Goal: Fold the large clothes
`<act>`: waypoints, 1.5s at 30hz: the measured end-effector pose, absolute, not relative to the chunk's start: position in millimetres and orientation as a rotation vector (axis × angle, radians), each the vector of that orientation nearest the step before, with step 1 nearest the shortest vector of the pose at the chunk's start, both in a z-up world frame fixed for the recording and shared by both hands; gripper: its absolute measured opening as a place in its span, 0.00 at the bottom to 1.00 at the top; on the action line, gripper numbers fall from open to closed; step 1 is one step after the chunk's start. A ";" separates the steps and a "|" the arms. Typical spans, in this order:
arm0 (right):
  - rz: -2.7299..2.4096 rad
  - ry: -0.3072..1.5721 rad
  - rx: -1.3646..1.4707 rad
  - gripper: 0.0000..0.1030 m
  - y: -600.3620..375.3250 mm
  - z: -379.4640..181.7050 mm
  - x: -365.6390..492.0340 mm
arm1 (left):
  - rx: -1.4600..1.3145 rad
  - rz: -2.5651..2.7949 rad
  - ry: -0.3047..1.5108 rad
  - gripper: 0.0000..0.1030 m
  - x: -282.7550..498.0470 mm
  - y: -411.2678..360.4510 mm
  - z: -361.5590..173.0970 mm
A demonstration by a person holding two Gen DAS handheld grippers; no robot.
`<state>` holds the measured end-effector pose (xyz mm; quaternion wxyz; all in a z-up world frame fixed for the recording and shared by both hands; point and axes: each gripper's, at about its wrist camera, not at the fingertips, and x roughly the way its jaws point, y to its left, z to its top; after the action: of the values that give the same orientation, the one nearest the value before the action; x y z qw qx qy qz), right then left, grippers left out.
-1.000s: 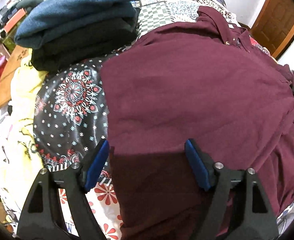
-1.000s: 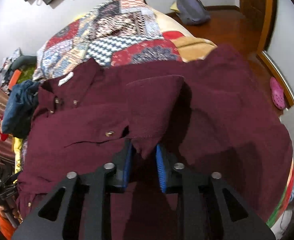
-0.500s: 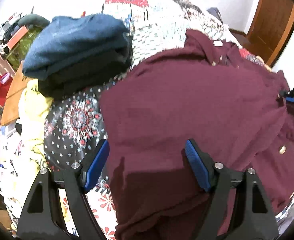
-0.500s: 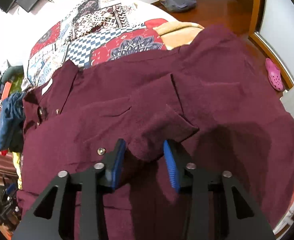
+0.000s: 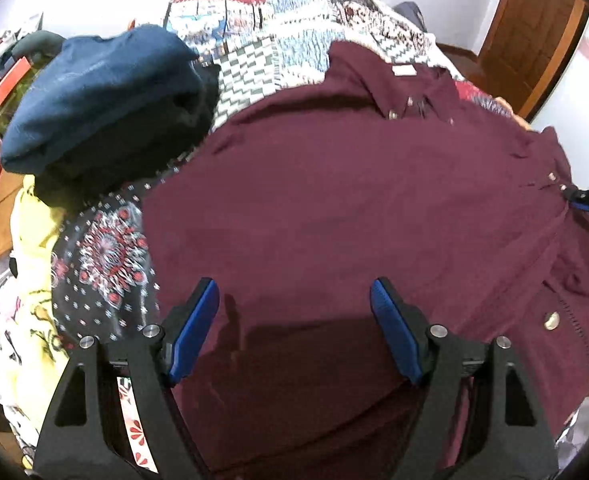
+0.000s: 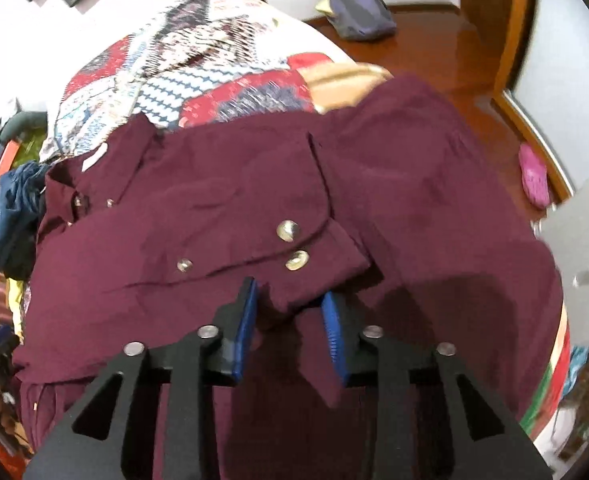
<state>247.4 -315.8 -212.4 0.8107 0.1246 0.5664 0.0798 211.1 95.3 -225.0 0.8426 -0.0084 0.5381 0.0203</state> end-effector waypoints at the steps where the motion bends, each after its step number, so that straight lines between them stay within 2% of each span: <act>1: 0.171 1.208 0.280 0.39 -319.3 -210.4 244.9 | -0.015 0.046 1.136 0.75 210.2 94.1 -225.2; 9: 0.120 1.095 0.264 0.40 -354.0 -159.9 228.6 | -0.018 0.049 1.011 0.75 219.9 81.8 -178.5; 13: 0.051 1.013 0.296 0.52 -386.5 -141.1 220.1 | -0.026 0.046 0.919 0.75 229.0 70.6 -150.8; 15: 0.018 0.994 0.326 0.53 -403.6 -140.6 218.8 | -0.035 0.033 0.885 0.75 234.1 63.1 -139.6; 21: -0.089 1.039 0.450 0.53 -444.4 -168.9 215.7 | -0.054 -0.017 0.854 0.76 250.2 37.7 -131.1; 28: -0.123 1.175 0.678 0.53 -474.6 -240.1 219.6 | -0.045 -0.046 0.935 0.76 264.6 15.5 -161.8; 36: -0.171 1.169 0.738 0.56 -484.1 -264.6 241.4 | -0.044 -0.046 0.974 0.76 266.2 12.9 -177.7; 39: -0.199 1.154 0.743 0.46 -486.2 -266.0 250.0 | -0.053 -0.042 0.976 0.76 266.7 15.6 -178.5; 41: -0.239 1.149 0.731 0.24 -486.2 -260.3 250.3 | -0.051 -0.033 0.972 0.76 265.3 17.7 -177.4; 43: -0.232 1.125 0.733 0.14 -485.5 -249.8 245.2 | -0.049 -0.027 0.958 0.76 261.9 20.1 -174.1; 45: -0.224 1.084 0.723 0.12 -480.3 -232.1 238.5 | -0.052 -0.030 0.942 0.76 257.4 22.6 -170.0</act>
<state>238.5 -480.3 -232.1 0.7894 0.3358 0.5033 -0.1039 257.4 22.6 -170.0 0.8906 -0.0252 0.4539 -0.0142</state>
